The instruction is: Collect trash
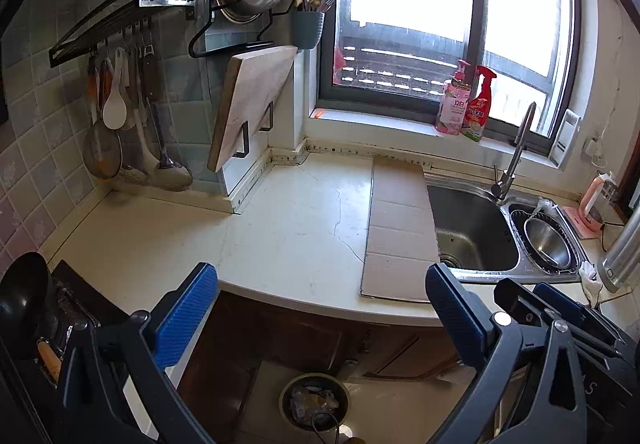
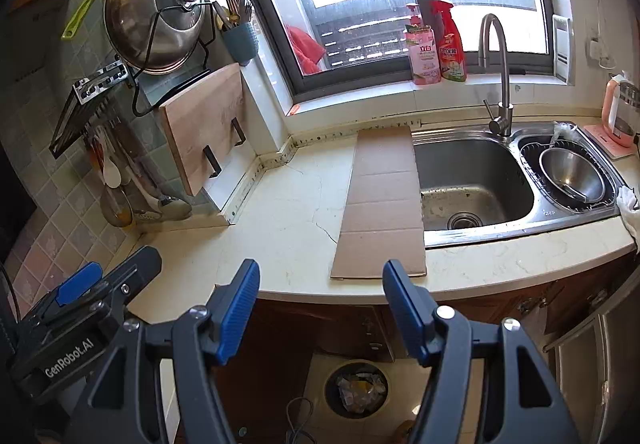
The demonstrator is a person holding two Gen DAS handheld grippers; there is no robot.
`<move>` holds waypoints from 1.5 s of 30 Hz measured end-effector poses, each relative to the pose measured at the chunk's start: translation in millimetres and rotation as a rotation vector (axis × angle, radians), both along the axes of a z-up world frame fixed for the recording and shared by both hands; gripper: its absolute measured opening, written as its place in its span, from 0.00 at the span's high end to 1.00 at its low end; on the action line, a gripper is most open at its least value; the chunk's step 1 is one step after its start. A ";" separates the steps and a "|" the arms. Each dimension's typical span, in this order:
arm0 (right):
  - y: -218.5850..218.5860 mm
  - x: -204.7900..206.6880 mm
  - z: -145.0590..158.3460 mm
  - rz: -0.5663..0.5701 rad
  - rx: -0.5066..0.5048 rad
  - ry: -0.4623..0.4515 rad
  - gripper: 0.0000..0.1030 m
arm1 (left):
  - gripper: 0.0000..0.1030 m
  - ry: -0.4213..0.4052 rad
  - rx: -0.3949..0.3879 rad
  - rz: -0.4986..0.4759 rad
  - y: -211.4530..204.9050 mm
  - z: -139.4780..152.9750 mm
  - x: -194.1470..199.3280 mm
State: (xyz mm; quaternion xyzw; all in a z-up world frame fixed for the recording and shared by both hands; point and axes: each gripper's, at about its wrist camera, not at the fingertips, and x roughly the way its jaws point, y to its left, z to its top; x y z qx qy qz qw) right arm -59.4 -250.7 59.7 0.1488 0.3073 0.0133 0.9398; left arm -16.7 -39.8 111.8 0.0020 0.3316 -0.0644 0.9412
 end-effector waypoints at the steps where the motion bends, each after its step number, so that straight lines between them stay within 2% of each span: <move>1: -0.5 0.4 0.2 0.001 -0.001 -0.001 0.37 | 0.01 -0.001 0.001 0.002 -0.4 0.5 0.3; 35: 0.2 24.5 -0.8 0.023 -0.006 0.010 0.37 | 0.01 0.016 0.003 0.048 -4.2 -3.4 22.8; 45: -17.4 40.7 -3.4 0.044 -0.016 0.018 0.37 | 0.01 0.031 -0.002 0.057 -13.1 -11.7 34.7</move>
